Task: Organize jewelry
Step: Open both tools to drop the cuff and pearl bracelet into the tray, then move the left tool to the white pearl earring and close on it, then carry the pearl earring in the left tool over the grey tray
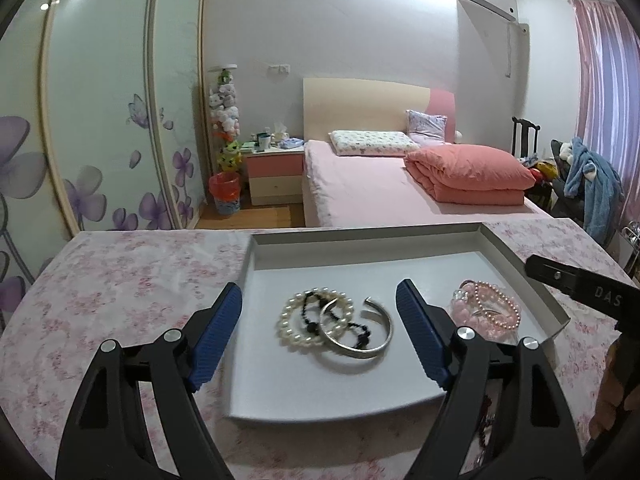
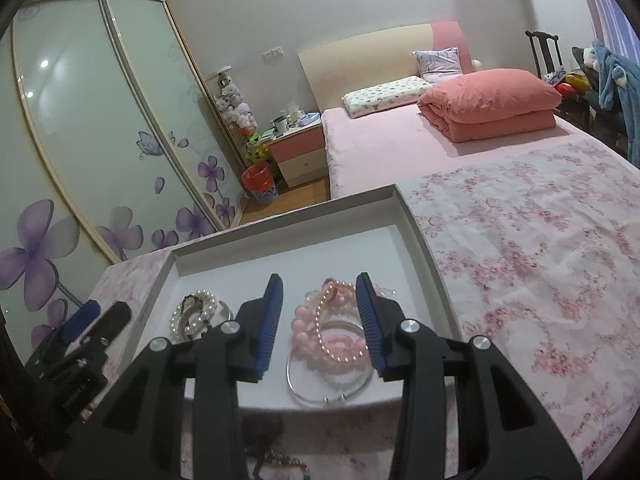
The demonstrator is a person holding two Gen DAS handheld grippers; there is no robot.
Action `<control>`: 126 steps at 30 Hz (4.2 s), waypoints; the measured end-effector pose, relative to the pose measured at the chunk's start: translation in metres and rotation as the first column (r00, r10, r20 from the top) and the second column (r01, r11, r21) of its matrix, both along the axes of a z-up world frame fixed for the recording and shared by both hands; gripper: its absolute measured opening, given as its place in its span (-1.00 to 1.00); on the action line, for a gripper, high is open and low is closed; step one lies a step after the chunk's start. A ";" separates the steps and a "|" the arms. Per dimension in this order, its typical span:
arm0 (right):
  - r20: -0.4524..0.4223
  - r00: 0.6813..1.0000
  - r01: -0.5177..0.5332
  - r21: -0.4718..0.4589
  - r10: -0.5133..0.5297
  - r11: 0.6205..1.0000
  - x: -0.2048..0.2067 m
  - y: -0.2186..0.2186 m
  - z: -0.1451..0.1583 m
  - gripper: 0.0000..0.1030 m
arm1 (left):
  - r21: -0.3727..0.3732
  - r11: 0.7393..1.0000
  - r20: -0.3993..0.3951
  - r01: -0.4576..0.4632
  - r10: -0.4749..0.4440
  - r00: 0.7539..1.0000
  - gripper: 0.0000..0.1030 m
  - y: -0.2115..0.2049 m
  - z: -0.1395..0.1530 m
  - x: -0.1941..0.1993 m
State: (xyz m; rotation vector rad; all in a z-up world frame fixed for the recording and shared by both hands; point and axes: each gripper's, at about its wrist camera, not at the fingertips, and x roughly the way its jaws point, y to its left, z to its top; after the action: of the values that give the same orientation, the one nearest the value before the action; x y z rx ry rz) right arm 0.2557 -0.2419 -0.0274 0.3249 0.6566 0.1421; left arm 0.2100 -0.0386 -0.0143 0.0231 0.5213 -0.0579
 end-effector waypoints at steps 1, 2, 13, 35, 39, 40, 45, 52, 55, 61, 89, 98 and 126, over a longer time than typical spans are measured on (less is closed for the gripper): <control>0.001 1.000 -0.002 -0.004 0.002 1.000 -0.004 -0.001 0.001 -0.25 | 0.001 1.000 0.000 -0.005 0.005 1.000 0.54 0.003 0.000 -0.003; 0.003 1.000 -0.004 -0.006 0.004 1.000 -0.008 -0.002 0.002 -0.25 | 0.000 1.000 0.000 -0.012 0.012 1.000 0.54 0.007 0.001 -0.007; -0.112 0.989 -0.108 -0.102 0.096 0.989 -0.058 0.000 -0.018 -0.25 | -0.051 0.997 -0.144 -0.049 0.041 0.989 0.54 0.054 -0.016 -0.051; -0.246 0.939 -0.308 -0.287 0.241 0.907 -0.086 0.047 -0.055 -0.53 | -0.003 0.999 -0.273 0.044 -0.043 0.961 0.54 0.040 -0.050 -0.082; -0.247 0.938 -0.313 -0.292 0.245 0.904 -0.085 0.047 -0.055 -0.55 | 0.017 0.998 -0.284 0.056 -0.049 0.957 0.54 0.036 -0.053 -0.082; -0.247 0.938 -0.313 -0.291 0.245 0.904 -0.084 0.047 -0.055 -0.55 | 0.019 0.998 -0.286 0.060 -0.052 0.957 0.54 0.035 -0.053 -0.082; -0.244 0.939 -0.311 -0.293 0.244 0.904 -0.082 0.047 -0.055 -0.55 | 0.018 0.997 -0.304 0.079 -0.070 0.950 0.54 0.029 -0.056 -0.080; -0.239 0.948 -0.278 -0.305 0.209 0.911 -0.083 0.043 -0.055 -0.61 | 0.040 0.994 -0.332 0.099 -0.080 0.940 0.54 0.017 -0.061 -0.075; -0.239 0.951 -0.265 -0.290 0.198 0.920 -0.083 0.037 -0.055 -0.61 | 0.059 0.994 -0.345 0.097 -0.071 0.936 0.51 0.013 -0.064 -0.071; -0.234 0.952 -0.265 -0.297 0.199 0.917 -0.084 0.038 -0.056 -0.61 | 0.065 0.995 -0.365 0.073 -0.045 0.930 0.07 0.012 -0.068 -0.064; -0.234 0.952 -0.260 -0.288 0.196 0.921 -0.084 0.035 -0.057 -0.60 | 0.044 0.996 -0.354 0.080 -0.059 0.933 -0.72 0.019 -0.068 -0.066; -0.230 0.956 -0.243 -0.268 0.184 0.932 -0.084 0.032 -0.056 -0.62 | 0.029 0.997 -0.353 0.071 -0.056 0.934 -0.72 0.022 -0.067 -0.068; -0.105 0.979 -0.197 -0.224 0.178 0.954 -0.105 0.032 -0.021 -0.62 | -0.005 0.998 -0.249 0.063 -0.063 0.967 -0.72 0.017 -0.036 -0.084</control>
State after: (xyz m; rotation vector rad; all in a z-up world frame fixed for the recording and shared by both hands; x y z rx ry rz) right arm 0.1503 -0.2103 -0.0481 0.0410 0.7789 0.2318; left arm 0.1261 -0.0215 -0.0506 0.0354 0.7722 -0.1236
